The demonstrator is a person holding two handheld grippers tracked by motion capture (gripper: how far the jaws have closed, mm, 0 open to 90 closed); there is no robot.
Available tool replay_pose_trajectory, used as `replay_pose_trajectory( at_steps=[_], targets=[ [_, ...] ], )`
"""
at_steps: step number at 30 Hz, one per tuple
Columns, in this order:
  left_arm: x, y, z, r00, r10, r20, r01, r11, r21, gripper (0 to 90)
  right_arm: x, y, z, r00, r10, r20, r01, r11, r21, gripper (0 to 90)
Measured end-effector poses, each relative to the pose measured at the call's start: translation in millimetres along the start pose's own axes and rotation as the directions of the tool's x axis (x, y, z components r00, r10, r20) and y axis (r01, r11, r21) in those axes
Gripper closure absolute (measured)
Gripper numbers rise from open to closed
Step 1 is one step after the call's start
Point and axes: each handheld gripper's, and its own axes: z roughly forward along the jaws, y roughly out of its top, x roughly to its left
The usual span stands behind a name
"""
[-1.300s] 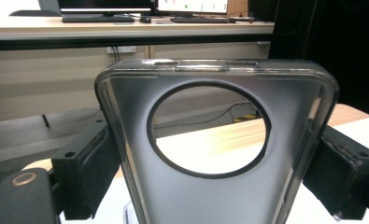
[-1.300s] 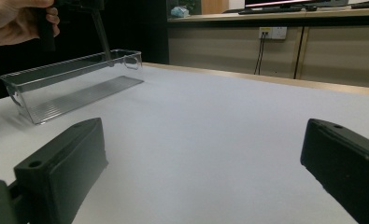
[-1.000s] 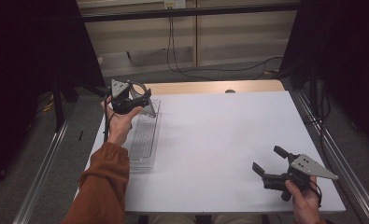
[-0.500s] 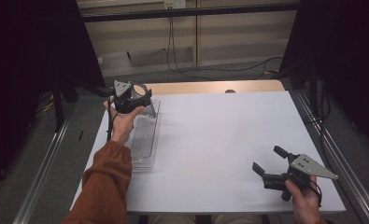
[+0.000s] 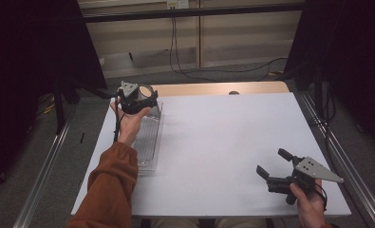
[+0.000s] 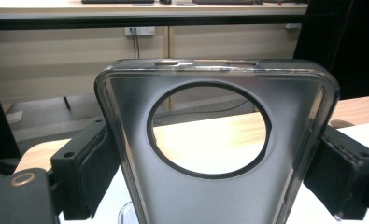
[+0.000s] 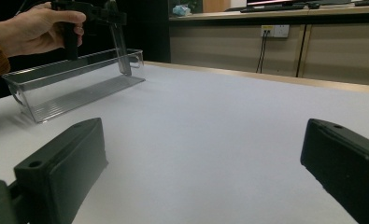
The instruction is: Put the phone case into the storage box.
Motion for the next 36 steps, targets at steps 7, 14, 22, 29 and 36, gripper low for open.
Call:
replay_pose_trajectory(
  at_steps=[7,14,22,29,36],
  targets=[
    [-1.3,-2.4,3.3,0.9998,0.018,-0.012,-0.018,0.9998,0.001,12.4,-0.1,-0.2,0.4,1.0000,-0.001,-0.005,0.001,1.000,0.003,0.0],
    [3.6,-7.2,8.2,0.9994,0.004,-0.036,-0.004,0.9999,0.012,12.4,0.0,-0.2,0.3,1.0000,-0.001,-0.006,0.001,1.000,0.002,0.0],
    [4.9,-8.8,10.6,0.9993,0.007,-0.036,-0.007,1.0000,0.005,12.2,0.3,-0.3,0.7,1.0000,0.004,-0.007,-0.004,1.000,0.001,0.0],
    [3.3,-8.7,14.2,0.9993,0.012,-0.036,-0.012,0.9999,0.001,11.8,0.9,-0.2,1.0,0.9999,0.008,-0.011,-0.008,1.000,0.000,0.0],
    [5.1,-9.0,17.2,0.9991,0.001,-0.043,-0.002,1.0000,-0.005,11.3,0.5,-0.4,0.7,0.9999,0.005,-0.011,-0.005,1.000,0.000,0.0]
  ],
)
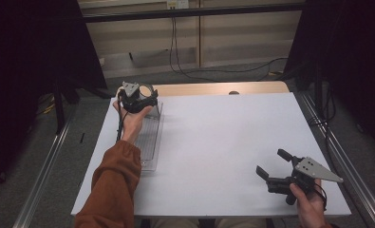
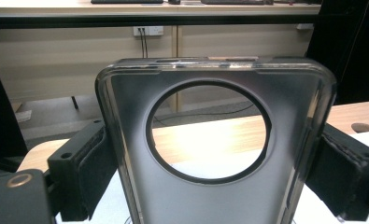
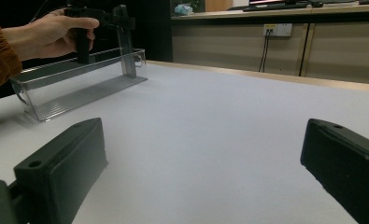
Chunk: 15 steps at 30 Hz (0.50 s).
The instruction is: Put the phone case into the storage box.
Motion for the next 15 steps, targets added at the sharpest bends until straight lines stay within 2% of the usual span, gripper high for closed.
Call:
replay_pose_trajectory(
  at_steps=[2,3,7,10,15],
  targets=[
    [-0.2,-0.1,0.2,1.0000,0.002,-0.006,-0.002,1.0000,0.002,11.0,0.1,0.1,-0.2,1.0000,0.001,0.001,-0.001,1.000,0.000,0.0],
    [-0.9,-0.6,1.6,1.0000,-0.007,0.004,0.007,0.9999,-0.011,10.9,0.2,0.0,0.1,1.0000,0.002,-0.003,-0.002,1.000,0.001,0.0],
    [0.1,-0.6,4.7,1.0000,0.003,0.007,-0.003,1.0000,-0.007,10.5,-0.2,0.0,-0.1,1.0000,-0.002,-0.004,0.002,1.000,0.000,0.0],
    [-0.5,-1.0,7.0,0.9998,-0.015,0.008,0.015,0.9999,-0.007,10.5,-0.6,-0.1,-0.1,1.0000,-0.004,-0.003,0.004,1.000,-0.001,0.0],
    [-1.7,0.4,10.3,1.0000,-0.005,0.000,0.005,1.0000,0.001,10.4,-0.6,0.0,-0.1,1.0000,-0.003,-0.004,0.003,1.000,-0.001,0.0]
  ],
)
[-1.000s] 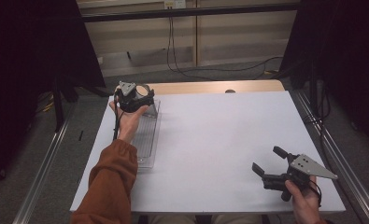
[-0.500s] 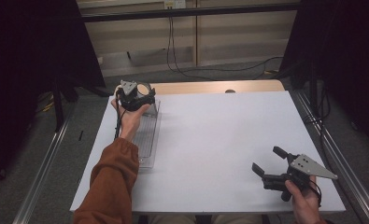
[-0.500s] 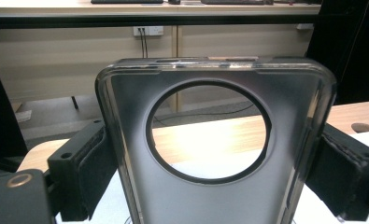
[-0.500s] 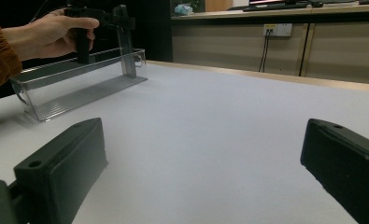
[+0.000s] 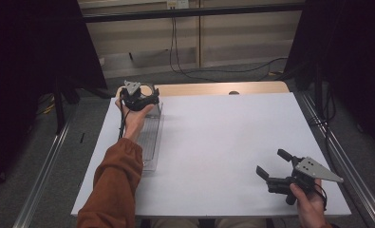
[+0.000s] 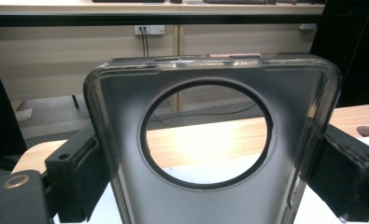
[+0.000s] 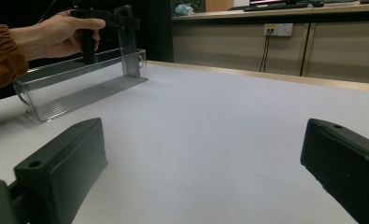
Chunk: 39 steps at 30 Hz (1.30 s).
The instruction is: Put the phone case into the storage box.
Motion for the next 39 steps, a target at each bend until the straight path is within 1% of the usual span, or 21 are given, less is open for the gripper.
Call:
replay_pose_trajectory(
  at_steps=[4,6,7,8,10,11,12,14,17,18,20,21,25,27,29,30,32,34,35,37,39],
  targets=[
    [-1.4,0.9,2.3,1.0000,0.005,-0.004,-0.005,1.0000,0.005,10.4,0.6,-0.2,0.1,1.0000,0.004,0.001,-0.004,1.000,0.003,0.0],
    [-1.4,0.6,3.1,1.0000,0.004,0.006,-0.004,1.0000,0.002,10.5,1.2,0.0,0.3,0.9999,0.010,-0.001,-0.010,1.000,0.002,0.0],
    [-1.1,0.7,3.5,0.9999,0.011,-0.003,-0.011,0.9999,0.005,10.5,1.0,-0.1,0.2,1.0000,0.009,-0.002,-0.009,1.000,0.002,0.0],
    [-1.7,0.8,3.8,0.9999,0.006,-0.011,-0.006,1.0000,0.006,10.5,1.0,-0.1,0.1,0.9999,0.010,-0.001,-0.010,1.000,0.002,0.0],
    [-1.6,1.0,5.3,1.0000,0.004,-0.005,-0.004,1.0000,0.002,10.5,0.2,-0.1,0.1,1.0000,0.002,-0.002,-0.002,1.000,0.000,0.0],
    [-1.2,1.4,5.7,0.9999,0.015,-0.003,-0.015,0.9999,0.007,10.5,0.2,-0.1,0.1,1.0000,0.003,-0.002,-0.003,1.000,0.001,0.0],
    [-2.2,1.5,6.5,0.9999,0.009,-0.011,-0.009,0.9999,0.006,10.5,0.6,-0.1,0.0,1.0000,0.006,-0.003,-0.006,1.000,0.003,0.0],
    [-3.0,1.5,7.3,0.9998,0.015,-0.016,-0.015,0.9998,0.011,10.5,0.9,0.0,0.1,0.9999,0.011,-0.002,-0.011,1.000,0.002,0.0],
    [-4.8,0.8,9.2,0.9998,0.019,-0.001,-0.019,0.9998,0.004,10.8,-0.1,-0.2,0.1,1.0000,0.001,-0.005,-0.001,1.000,0.000,0.0],
    [-5.0,1.0,9.4,0.9995,0.031,-0.005,-0.031,0.9995,0.011,10.8,-0.1,-0.2,0.1,1.0000,0.001,-0.005,-0.001,1.000,0.000,0.0],
    [-5.9,1.4,10.8,0.9996,0.030,0.000,-0.030,0.9995,0.013,10.9,-0.3,-0.1,-0.4,1.0000,0.000,-0.005,0.000,1.000,0.002,0.0],
    [-6.6,1.2,10.8,0.9997,0.023,-0.007,-0.023,0.9996,0.015,10.9,-0.3,-0.1,-0.5,1.0000,0.000,-0.005,0.000,1.000,0.001,0.0],
    [-6.5,1.6,12.1,0.9993,0.036,-0.004,-0.036,0.9990,0.025,11.0,-0.4,-0.2,-0.5,1.0000,0.001,-0.010,-0.001,1.000,-0.002,0.0],
    [-5.8,1.5,12.7,0.9996,0.028,0.000,-0.028,0.9994,0.020,11.0,-0.2,-0.1,-0.9,0.9999,0.002,-0.011,-0.002,1.000,-0.002,0.0],
    [-5.5,1.3,12.8,0.9994,0.034,0.006,-0.034,0.9992,0.022,11.0,-0.5,-0.4,-0.6,0.9999,-0.002,-0.013,0.002,1.000,0.001,0.0],
    [-6.1,1.3,12.7,0.9995,0.033,0.002,-0.033,0.9992,0.022,11.0,-0.2,-0.4,-0.6,0.9999,0.002,-0.013,-0.002,1.000,0.002,0.0],
    [-5.7,0.7,13.3,0.9995,0.028,0.013,-0.028,0.9994,0.018,10.3,-0.2,-0.3,-0.7,0.9999,0.000,-0.013,0.000,1.000,-0.001,0.0],
    [-5.0,0.3,13.7,0.9998,0.017,0.010,-0.017,0.9998,0.008,9.5,-0.1,-0.2,-0.9,0.9999,0.002,-0.013,-0.002,1.000,0.002,0.0],
    [-4.8,0.7,13.0,0.9998,0.021,-0.001,-0.021,0.9997,0.014,8.7,0.1,-0.3,-0.7,0.9999,0.003,-0.013,-0.003,1.000,-0.001,0.0],
    [-4.6,0.6,13.2,0.9997,0.007,0.021,-0.008,0.9999,0.009,7.6,-0.1,-0.4,-0.6,0.9999,0.004,-0.013,-0.004,1.000,-0.005,0.0],
    [-5.3,0.7,13.5,0.9997,0.010,0.022,-0.010,0.9999,0.008,5.0,-0.5,-0.5,-0.6,0.9999,0.003,-0.013,-0.003,1.000,-0.005,0.0]
  ],
)
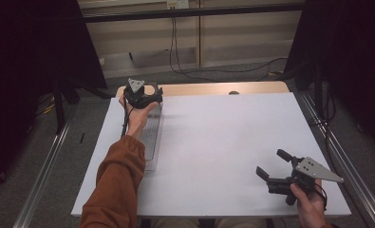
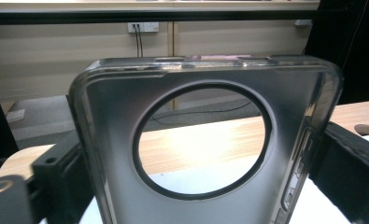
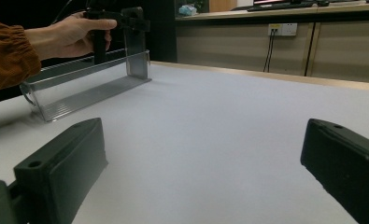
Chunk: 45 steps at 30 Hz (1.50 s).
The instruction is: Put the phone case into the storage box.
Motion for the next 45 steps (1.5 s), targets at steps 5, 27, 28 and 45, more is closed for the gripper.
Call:
replay_pose_trajectory(
  at_steps=[5,27,28,45],
  targets=[
    [-0.2,-0.7,-0.7,0.9999,-0.011,0.000,0.011,0.9999,0.013,3.3,0.5,-0.1,0.0,1.0000,0.006,-0.001,-0.006,1.000,-0.002,0.0],
    [7.4,5.7,-16.1,0.9987,0.029,0.041,-0.029,0.9996,-0.002,1.8,0.9,-0.2,-0.3,1.0000,0.001,-0.009,-0.001,1.000,0.005,0.0],
    [8.1,5.7,-17.1,0.9993,0.019,0.033,-0.019,0.9998,-0.010,1.8,0.8,-0.2,-0.3,1.0000,0.001,-0.005,-0.001,1.000,0.004,0.0],
    [15.7,1.5,-32.3,0.9983,-0.017,0.056,0.018,0.9996,-0.021,1.7,1.9,-0.1,0.9,0.9999,0.007,-0.009,-0.007,1.000,0.004,0.0]
  ],
)
